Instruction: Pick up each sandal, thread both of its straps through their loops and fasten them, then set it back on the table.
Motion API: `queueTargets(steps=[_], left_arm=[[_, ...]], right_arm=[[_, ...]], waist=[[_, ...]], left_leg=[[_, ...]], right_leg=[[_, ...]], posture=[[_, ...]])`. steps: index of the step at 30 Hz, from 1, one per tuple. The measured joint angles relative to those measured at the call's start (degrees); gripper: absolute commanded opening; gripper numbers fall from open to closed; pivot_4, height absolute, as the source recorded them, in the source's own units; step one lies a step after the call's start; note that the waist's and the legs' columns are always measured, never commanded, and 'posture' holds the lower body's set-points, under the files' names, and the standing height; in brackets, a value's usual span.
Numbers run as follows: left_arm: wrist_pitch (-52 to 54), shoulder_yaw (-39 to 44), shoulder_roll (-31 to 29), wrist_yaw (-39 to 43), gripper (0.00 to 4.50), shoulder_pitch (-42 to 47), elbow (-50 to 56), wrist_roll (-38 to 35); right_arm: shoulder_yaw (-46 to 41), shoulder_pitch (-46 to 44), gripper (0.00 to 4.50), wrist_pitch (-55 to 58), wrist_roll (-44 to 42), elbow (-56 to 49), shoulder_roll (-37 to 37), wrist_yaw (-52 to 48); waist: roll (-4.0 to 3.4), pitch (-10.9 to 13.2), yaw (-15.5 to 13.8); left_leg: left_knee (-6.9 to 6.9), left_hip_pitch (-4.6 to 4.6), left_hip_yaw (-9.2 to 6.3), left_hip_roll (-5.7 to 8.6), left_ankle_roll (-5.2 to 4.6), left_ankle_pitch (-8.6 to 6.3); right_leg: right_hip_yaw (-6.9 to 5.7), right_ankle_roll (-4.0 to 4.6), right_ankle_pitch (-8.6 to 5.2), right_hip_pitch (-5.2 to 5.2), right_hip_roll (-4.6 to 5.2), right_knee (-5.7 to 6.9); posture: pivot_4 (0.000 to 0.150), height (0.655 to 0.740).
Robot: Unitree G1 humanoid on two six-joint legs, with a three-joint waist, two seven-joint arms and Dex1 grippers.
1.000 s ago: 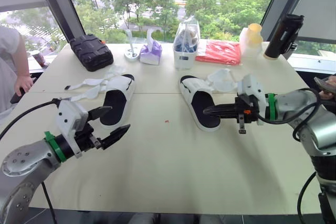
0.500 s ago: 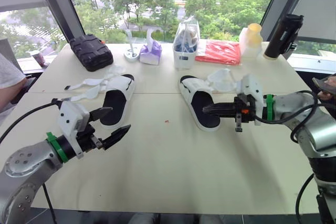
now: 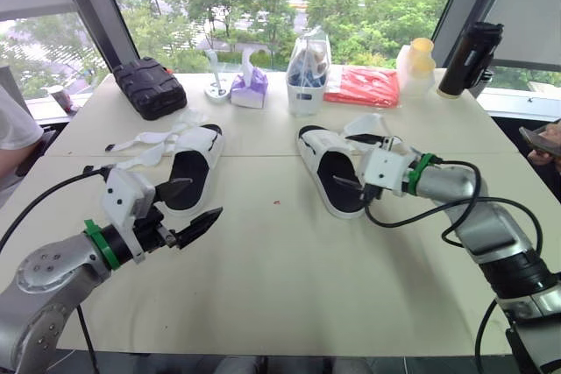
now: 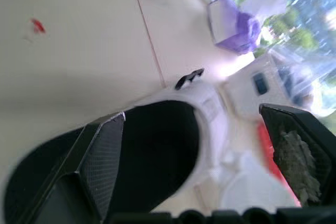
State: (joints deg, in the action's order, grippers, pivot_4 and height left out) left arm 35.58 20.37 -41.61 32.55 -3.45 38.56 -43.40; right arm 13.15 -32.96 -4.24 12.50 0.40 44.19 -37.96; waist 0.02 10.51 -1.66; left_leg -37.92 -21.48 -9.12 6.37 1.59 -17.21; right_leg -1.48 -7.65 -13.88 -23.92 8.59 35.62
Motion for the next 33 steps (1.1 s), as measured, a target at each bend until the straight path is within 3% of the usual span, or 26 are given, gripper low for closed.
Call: queueTargets(steps=[5,8,20,23,30,33], left_arm=[[0.0,-1.6,0.8,-0.3,4.5,0.2,0.0,0.5],[0.0,-1.5,1.0,-0.7,4.5,0.1,0.1,0.7],[0.0,-1.6,1.9,-2.8,4.5,-0.9,2.3,1.2],[0.0,-1.7,2.4,-3.4,4.5,-1.6,3.0,1.4],[0.0,-1.6,2.8,-4.2,4.5,-2.6,4.2,1.6],[0.0,-1.6,2.9,-4.3,4.5,-2.5,4.3,1.6]], right_arm=[[7.4,-6.8,4.45,-8.1,17.6,11.6,-5.9,14.7],[9.7,-10.2,4.45,-9.2,22.8,19.8,-9.2,20.7],[17.8,-28.0,4.45,-9.2,34.0,55.9,-24.7,39.3],[18.4,-31.4,3.58,-8.9,34.0,62.5,-28.4,41.4],[19.1,-34.1,0.05,-9.1,33.8,68.7,-29.9,43.7],[19.6,-34.9,0.05,-9.2,33.9,69.7,-30.0,44.1]], waist=[[0.04,0.0,1.4],[0.04,0.0,1.6],[0.06,0.0,3.7],[0.05,0.0,4.1],[0.04,0.0,4.2],[0.05,0.0,4.2]], left_leg=[[0.0,0.01,0.19,0.01,0.06,0.04],[0.03,0.03,0.4,0.0,0.07,0.05],[0.06,0.13,1.04,-0.34,0.09,0.05],[0.08,0.13,1.05,-0.41,0.15,0.07],[0.08,0.14,1.09,-0.46,0.21,0.08],[0.08,0.15,1.11,-0.56,0.28,0.12]], right_leg=[[0.25,0.02,0.01,-0.22,-0.01,0.32],[0.55,0.03,0.01,-0.43,-0.05,0.5],[1.27,0.37,0.23,-0.68,-0.64,0.48],[1.29,0.45,0.28,-0.73,-0.74,0.49],[1.36,0.56,0.35,-0.79,-0.86,0.51],[1.37,0.61,0.39,-0.81,-0.94,0.53]], posture=[[0.15,0.74],[0.15,0.74],[0.15,0.74],[0.15,0.74],[0.15,0.74],[0.15,0.74]])
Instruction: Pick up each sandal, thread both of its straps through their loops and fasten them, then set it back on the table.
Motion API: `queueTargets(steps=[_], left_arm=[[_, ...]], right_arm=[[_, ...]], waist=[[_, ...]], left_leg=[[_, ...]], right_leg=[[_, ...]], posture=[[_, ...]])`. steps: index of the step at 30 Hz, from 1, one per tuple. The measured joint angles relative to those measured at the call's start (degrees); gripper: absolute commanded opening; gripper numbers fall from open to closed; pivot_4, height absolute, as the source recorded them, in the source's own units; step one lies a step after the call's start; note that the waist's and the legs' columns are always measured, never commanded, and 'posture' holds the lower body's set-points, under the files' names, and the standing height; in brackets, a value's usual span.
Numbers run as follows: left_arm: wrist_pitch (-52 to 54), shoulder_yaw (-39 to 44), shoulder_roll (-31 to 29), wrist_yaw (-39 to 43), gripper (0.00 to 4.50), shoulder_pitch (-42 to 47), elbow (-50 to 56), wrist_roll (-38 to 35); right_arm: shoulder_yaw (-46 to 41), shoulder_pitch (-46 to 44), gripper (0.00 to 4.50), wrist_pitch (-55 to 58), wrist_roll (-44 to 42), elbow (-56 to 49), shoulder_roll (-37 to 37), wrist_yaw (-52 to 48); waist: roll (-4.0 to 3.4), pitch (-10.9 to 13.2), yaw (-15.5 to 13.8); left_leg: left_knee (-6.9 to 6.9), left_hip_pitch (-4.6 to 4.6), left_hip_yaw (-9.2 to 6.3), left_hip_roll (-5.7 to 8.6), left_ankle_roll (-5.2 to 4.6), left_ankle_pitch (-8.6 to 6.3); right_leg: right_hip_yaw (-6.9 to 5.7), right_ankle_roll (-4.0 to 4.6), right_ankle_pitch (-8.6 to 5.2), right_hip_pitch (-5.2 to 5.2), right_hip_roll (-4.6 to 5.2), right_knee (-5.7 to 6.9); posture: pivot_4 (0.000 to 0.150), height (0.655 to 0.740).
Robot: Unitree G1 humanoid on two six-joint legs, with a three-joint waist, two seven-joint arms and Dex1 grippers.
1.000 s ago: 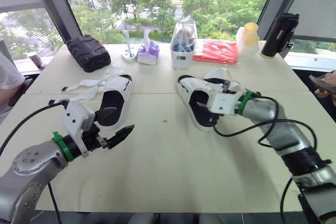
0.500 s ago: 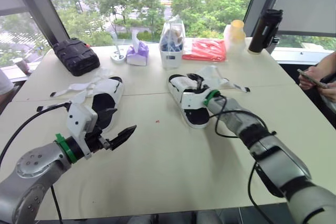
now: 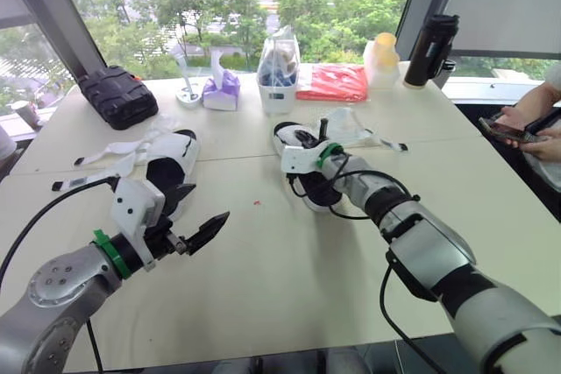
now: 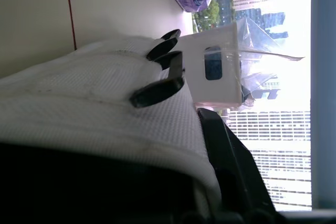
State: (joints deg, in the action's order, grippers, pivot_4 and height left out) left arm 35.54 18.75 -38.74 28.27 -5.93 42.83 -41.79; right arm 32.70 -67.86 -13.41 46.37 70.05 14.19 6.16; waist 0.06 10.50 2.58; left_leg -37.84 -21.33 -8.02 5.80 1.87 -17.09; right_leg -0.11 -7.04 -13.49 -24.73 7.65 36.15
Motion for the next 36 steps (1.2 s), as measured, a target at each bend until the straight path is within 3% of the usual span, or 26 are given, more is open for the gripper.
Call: queueTargets(steps=[5,15,21,26,36], left_arm=[[0.0,-0.2,0.2,-0.1,4.5,2.0,-0.5,0.1],[-1.1,-1.9,-0.4,3.5,4.5,4.6,-4.7,1.0],[-1.3,-2.2,-0.5,5.0,4.5,6.0,-5.8,1.7],[-1.3,-2.2,-0.5,5.3,4.5,6.1,-6.0,1.9],[-1.1,-2.2,-0.4,5.0,4.5,5.0,-4.9,1.7]], right_arm=[[1.6,0.0,0.05,-4.8,0.5,-0.4,1.5,2.5],[8.3,0.6,0.05,-54.2,6.6,-22.9,25.5,6.0],[10.1,3.2,0.05,-73.1,7.6,-30.2,27.3,1.1],[9.9,6.6,0.05,-76.2,6.1,-32.8,25.4,-3.4],[7.2,9.1,0.05,-70.5,6.5,-33.4,20.2,-7.3]], waist=[[0.0,0.0,-0.1],[0.04,0.0,0.1],[0.09,0.0,0.2],[0.11,0.0,0.0],[0.16,0.0,-0.1]], left_leg=[[0.04,-0.03,0.04,-0.14,0.06,0.03],[0.64,-0.06,0.45,-0.12,0.17,0.11],[0.65,0.07,0.77,-0.55,0.24,0.14],[0.64,0.19,0.96,-0.67,0.3,0.18],[0.65,0.3,1.23,-0.76,0.31,0.19]], right_leg=[[0.0,0.03,0.03,-0.06,-0.02,0.0],[0.3,-0.13,0.11,-0.51,-0.1,-0.05],[0.65,0.03,0.22,-0.53,-0.54,-0.07],[0.86,0.19,0.32,-0.53,-0.71,-0.06],[1.06,0.27,0.38,-0.53,-0.82,-0.05]], posture=[[0.15,0.74],[0.15,0.74],[0.15,0.74],[0.15,0.74],[0.15,0.74]])
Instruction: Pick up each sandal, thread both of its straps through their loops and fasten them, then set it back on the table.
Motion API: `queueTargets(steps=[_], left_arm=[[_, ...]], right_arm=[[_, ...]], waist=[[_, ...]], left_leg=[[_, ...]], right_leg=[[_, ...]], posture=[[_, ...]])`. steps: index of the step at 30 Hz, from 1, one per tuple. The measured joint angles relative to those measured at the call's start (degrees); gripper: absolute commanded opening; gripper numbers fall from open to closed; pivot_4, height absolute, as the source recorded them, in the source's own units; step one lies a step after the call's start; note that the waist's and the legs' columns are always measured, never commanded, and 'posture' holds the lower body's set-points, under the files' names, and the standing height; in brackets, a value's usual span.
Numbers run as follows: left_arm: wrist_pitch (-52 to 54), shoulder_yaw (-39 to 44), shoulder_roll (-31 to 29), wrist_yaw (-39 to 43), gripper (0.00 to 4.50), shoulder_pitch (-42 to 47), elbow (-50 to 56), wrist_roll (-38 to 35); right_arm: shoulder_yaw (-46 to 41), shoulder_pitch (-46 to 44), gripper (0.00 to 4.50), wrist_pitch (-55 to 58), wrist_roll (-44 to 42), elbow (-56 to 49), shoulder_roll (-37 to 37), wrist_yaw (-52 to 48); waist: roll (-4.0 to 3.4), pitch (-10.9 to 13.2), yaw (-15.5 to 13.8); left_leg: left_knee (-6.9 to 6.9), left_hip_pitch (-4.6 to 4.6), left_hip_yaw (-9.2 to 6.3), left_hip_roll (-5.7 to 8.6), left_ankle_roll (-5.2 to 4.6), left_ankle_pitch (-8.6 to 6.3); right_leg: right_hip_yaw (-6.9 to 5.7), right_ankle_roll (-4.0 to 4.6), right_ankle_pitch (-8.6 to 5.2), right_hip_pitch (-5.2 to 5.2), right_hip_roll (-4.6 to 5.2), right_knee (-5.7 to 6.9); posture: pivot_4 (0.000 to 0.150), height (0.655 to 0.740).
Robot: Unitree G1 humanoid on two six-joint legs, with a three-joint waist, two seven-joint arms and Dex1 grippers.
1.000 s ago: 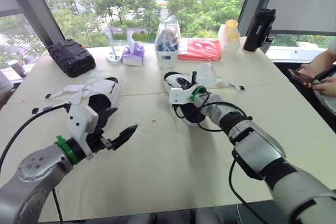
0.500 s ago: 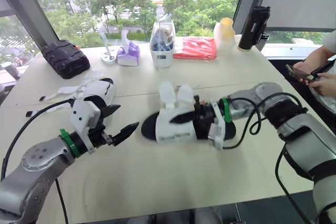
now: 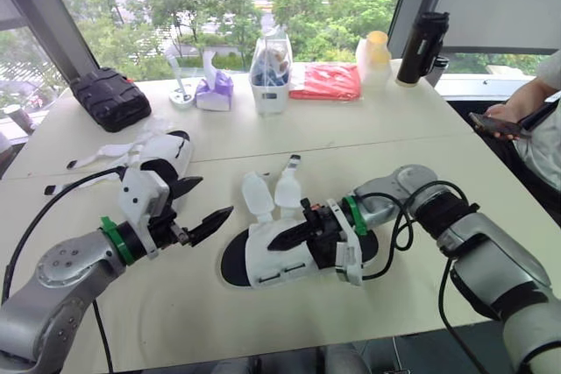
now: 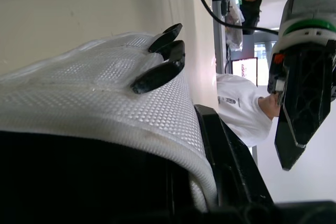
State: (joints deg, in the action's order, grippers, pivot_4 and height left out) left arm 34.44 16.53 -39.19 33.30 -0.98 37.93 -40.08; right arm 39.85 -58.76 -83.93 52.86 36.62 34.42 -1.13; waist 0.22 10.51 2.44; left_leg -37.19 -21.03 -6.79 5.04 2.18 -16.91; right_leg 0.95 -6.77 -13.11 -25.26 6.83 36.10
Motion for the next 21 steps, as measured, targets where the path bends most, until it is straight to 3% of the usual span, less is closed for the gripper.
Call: queueTargets(steps=[4,5,8,13,14,18,21], left_arm=[[0.0,0.0,-0.1,0.2,4.5,-0.2,0.5,0.0],[0.0,-0.1,-0.2,0.3,4.5,-0.4,0.5,0.0],[0.1,-0.3,-0.3,0.5,4.5,-0.7,0.5,0.1],[0.1,-0.6,-0.9,1.3,4.5,-1.1,0.5,0.6],[0.1,-0.6,-0.9,1.4,4.5,-1.2,0.5,0.7],[0.1,-1.1,-0.9,1.5,4.5,-1.4,0.8,0.7],[0.1,-1.2,-0.9,1.6,4.5,-1.9,1.0,0.7]], right_arm=[[0.1,0.4,0.05,0.5,0.5,0.5,-0.9,-1.1],[0.2,0.5,0.36,0.3,0.5,1.0,-1.1,-1.6],[0.4,0.9,1.6,-0.3,0.2,2.3,-1.2,-2.9],[0.4,0.9,4.16,0.1,-2.5,4.5,-1.6,-6.0],[0.4,0.8,4.42,0.4,-4.4,5.1,-1.6,-6.9],[1.4,0.8,4.42,2.1,-11.7,6.4,1.1,-13.5],[4.5,0.9,4.42,5.0,-22.7,4.8,6.4,-21.8]], waist=[[0.03,0.0,0.0],[0.03,0.0,0.0],[0.04,0.0,0.1],[0.05,0.0,0.1],[0.06,0.0,0.1],[0.11,0.0,-0.1],[0.16,0.0,-0.1]], left_leg=[[0.0,0.02,0.03,0.0,0.0,0.0],[0.0,0.02,0.05,0.0,0.0,0.0],[0.0,0.03,0.06,0.0,0.0,0.0],[0.04,0.18,0.08,-0.02,0.0,0.0],[0.04,0.21,0.08,-0.02,0.0,0.0],[0.08,0.67,0.07,-0.02,-0.13,-0.08],[0.03,0.67,0.05,-0.03,-0.28,-0.16]], right_leg=[[0.0,0.01,0.01,0.0,0.0,0.0],[0.01,0.01,0.01,0.0,-0.01,0.0],[0.01,0.01,0.01,0.0,-0.01,0.0],[0.1,0.01,0.01,0.08,-0.03,0.01],[0.1,0.01,0.01,0.12,-0.03,0.01],[0.1,0.05,-0.01,0.61,-0.02,-0.1],[0.11,0.05,-0.01,0.69,-0.02,-0.13]], posture=[[0.15,0.74],[0.15,0.74],[0.15,0.74],[0.15,0.74],[0.15,0.74],[0.15,0.74],[0.15,0.74]])
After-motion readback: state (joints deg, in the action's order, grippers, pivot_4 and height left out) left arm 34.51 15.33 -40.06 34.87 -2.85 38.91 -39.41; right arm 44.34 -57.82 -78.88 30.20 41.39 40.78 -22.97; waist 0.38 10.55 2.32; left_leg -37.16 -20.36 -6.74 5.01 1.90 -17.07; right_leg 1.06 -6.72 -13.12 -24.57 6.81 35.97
